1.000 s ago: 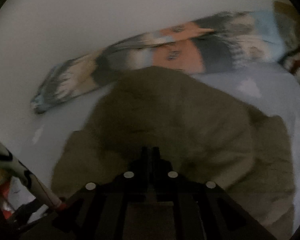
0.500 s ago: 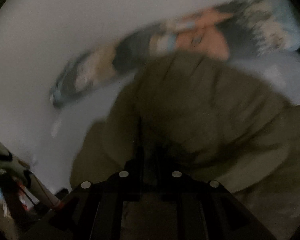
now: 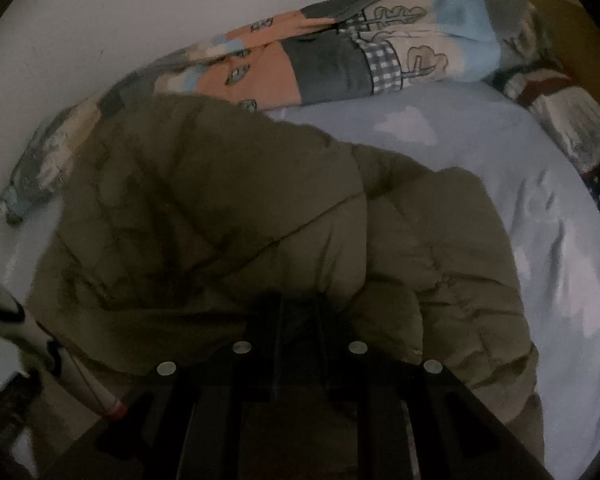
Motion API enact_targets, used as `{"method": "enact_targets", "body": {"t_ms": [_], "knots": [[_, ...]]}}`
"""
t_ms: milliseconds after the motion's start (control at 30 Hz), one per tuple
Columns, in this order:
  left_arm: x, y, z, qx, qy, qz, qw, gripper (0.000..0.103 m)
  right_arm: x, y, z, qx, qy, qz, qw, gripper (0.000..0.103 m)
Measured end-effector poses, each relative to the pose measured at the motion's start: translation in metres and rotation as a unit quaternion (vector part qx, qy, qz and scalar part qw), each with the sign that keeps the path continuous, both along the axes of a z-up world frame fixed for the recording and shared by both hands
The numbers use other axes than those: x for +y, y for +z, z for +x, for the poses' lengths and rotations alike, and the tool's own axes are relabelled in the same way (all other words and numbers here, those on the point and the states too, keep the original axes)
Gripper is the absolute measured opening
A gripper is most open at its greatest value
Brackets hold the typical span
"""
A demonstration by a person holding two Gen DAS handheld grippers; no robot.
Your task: Fold large clothes
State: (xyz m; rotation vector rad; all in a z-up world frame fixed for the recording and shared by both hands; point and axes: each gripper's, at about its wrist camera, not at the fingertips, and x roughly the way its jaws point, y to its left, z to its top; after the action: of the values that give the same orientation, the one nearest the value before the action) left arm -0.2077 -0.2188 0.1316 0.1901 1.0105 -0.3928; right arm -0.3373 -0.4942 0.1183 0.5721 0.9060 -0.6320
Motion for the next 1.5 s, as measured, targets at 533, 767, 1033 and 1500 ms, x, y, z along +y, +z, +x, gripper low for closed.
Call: {"method": "enact_targets", "body": {"t_ms": [533, 767, 1033, 1500], "knots": [[-0.013, -0.023, -0.040, 0.014, -0.090, 0.051, 0.9945, 0.073, 0.064, 0.025, -0.120, -0.040, -0.036, 0.032, 0.998, 0.033], [-0.015, -0.031, -0.031, 0.027, -0.082, 0.053, 0.9948, 0.076, 0.054, -0.016, -0.115, 0.015, -0.034, 0.102, 0.994, 0.033], [-0.014, -0.013, -0.043, 0.006, -0.098, 0.041, 0.9943, 0.076, 0.055, 0.003, -0.119, 0.017, -0.022, 0.073, 0.997, 0.033], [-0.018, -0.042, -0.070, 0.036, -0.157, 0.082, 0.9835, 0.076, 0.067, 0.005, -0.136, 0.039, 0.006, 0.094, 0.995, 0.033]]}}
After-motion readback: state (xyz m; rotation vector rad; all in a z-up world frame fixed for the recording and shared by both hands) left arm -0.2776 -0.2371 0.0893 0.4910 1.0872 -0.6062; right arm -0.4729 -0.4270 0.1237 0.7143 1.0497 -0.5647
